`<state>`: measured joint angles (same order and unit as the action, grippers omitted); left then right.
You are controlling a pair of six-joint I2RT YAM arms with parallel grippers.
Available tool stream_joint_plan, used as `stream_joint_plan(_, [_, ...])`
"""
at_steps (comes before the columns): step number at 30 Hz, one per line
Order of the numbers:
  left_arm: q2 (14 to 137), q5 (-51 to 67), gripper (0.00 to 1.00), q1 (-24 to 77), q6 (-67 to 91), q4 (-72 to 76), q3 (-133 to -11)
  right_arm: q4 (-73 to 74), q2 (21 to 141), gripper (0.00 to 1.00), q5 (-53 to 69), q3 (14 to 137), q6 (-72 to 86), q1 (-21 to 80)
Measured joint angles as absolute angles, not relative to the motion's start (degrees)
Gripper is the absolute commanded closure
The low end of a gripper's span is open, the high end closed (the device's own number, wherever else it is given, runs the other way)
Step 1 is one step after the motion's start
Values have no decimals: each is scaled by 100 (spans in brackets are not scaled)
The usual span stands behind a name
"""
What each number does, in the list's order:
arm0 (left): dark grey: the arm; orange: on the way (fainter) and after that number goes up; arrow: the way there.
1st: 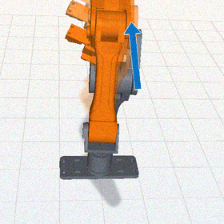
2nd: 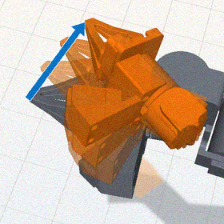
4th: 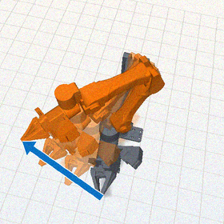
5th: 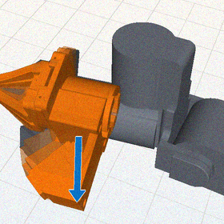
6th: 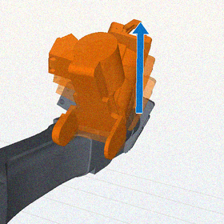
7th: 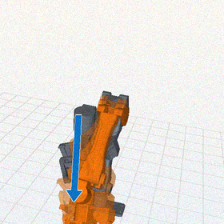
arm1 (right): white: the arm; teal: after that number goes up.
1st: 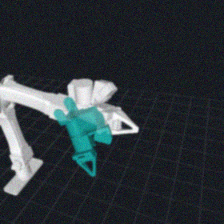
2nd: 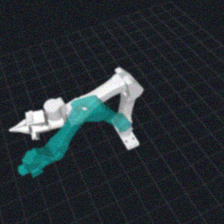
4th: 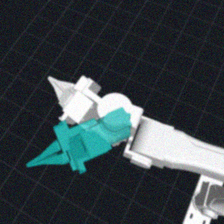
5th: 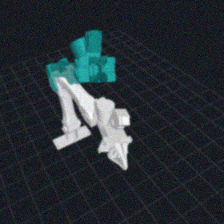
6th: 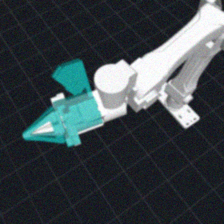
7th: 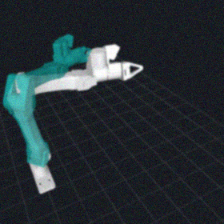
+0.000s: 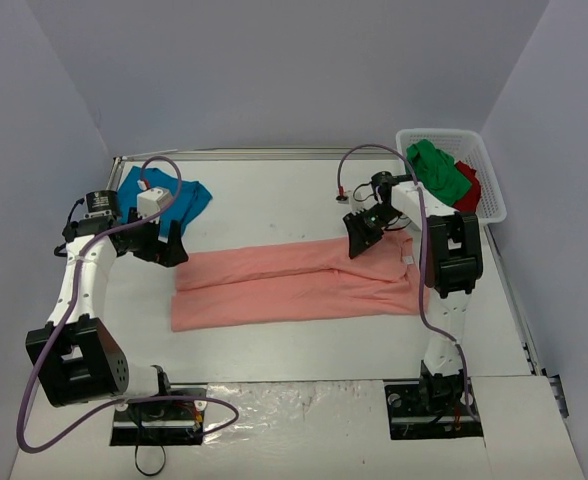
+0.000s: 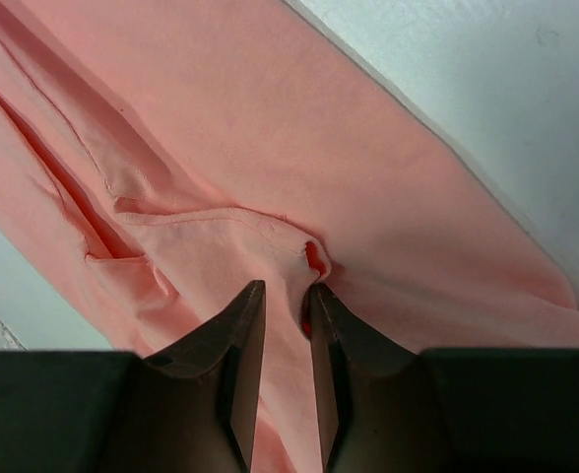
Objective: Fold and stack the t-shirts
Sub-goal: Fold the other side of the tshirt into a rectangle
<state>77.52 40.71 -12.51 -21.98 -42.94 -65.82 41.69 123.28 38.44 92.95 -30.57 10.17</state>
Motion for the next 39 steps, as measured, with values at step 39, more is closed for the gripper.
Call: stream_joint_plan(39, [7745, 4224, 5, -1280, -2185, -4294, -6578, 4261, 11139, 96, 3835, 7660, -3120, 1833])
